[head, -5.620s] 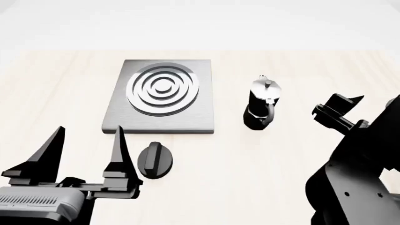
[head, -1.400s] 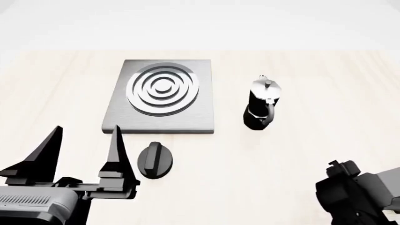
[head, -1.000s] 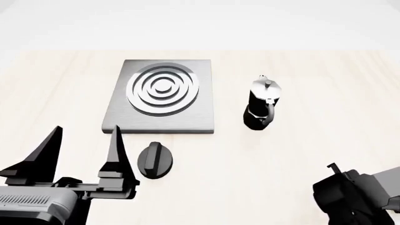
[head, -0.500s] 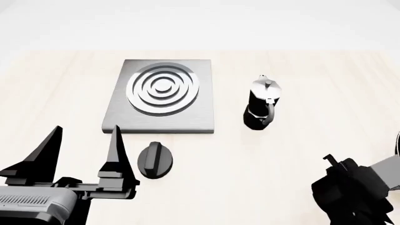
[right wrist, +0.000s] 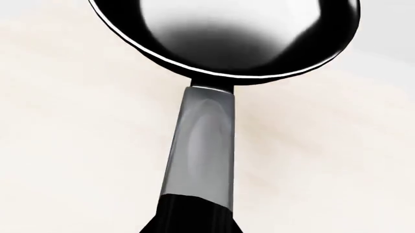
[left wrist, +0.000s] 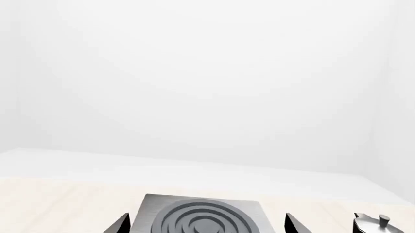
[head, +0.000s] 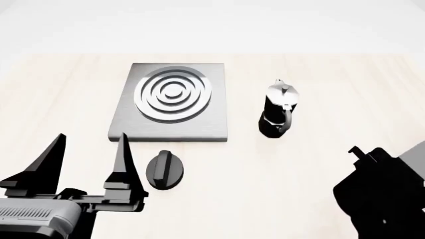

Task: Put the frying pan on the stove.

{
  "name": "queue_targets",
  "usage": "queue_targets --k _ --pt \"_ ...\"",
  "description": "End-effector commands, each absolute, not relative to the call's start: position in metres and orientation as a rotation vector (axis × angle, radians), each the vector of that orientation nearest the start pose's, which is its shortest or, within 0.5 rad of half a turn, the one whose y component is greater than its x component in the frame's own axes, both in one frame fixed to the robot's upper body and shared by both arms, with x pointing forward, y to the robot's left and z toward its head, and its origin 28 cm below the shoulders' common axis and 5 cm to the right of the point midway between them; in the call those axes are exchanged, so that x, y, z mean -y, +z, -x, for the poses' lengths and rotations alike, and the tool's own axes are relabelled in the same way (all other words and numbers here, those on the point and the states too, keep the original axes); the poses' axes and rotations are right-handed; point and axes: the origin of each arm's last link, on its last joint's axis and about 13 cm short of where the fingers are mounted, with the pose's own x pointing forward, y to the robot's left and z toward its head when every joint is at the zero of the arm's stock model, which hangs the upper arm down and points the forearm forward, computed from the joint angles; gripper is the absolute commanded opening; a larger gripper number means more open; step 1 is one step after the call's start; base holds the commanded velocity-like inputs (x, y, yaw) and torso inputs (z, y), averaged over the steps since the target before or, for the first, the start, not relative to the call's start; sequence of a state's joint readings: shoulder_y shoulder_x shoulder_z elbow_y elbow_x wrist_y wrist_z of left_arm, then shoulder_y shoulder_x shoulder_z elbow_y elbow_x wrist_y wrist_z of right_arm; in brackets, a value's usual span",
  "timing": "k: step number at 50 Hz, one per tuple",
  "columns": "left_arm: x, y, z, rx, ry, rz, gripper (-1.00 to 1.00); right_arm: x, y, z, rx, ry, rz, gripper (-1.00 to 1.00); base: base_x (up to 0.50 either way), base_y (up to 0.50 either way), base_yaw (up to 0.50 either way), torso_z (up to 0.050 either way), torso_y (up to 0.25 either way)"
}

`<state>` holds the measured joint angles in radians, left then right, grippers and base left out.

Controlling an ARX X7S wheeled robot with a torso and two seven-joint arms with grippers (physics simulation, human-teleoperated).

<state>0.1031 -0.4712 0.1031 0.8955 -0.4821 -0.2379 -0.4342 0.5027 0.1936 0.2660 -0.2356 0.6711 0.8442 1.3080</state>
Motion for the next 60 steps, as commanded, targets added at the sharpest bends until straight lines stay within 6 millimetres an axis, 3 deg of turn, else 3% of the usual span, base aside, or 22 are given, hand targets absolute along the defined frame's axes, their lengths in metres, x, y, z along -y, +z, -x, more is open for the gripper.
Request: queue_targets --k 1,12,32,39,60 --pt "-0.221 0.159 -0.150 0.399 -0.062 0.112 1.00 0.155 0.173 -0.283 -0.198 -1.137 -0.278 -1.00 0.00 0.00 0.00 0.000 0.000" --pt "-0.221 0.159 -0.150 0.400 -0.062 0.113 1.00 0.150 0.186 -0.284 -0.167 -1.093 -0.259 -1.00 0.00 0.00 0.00 0.000 0.002" --pt "-0.222 0.159 -0.149 0.402 -0.060 0.115 1.00 0.132 0.218 -0.287 -0.114 -0.860 -0.198 -1.00 0.00 0.00 0.00 0.001 0.002" --pt "-0.222 0.160 -0.149 0.403 -0.060 0.115 1.00 0.123 0.230 -0.286 -0.070 -0.673 -0.163 -1.00 0.00 0.00 0.00 0.000 0.003" --pt "-0.222 0.160 -0.148 0.405 -0.058 0.114 1.00 0.102 0.254 -0.288 -0.091 -0.437 -0.042 -1.00 0.00 0.00 0.00 0.000 0.002"
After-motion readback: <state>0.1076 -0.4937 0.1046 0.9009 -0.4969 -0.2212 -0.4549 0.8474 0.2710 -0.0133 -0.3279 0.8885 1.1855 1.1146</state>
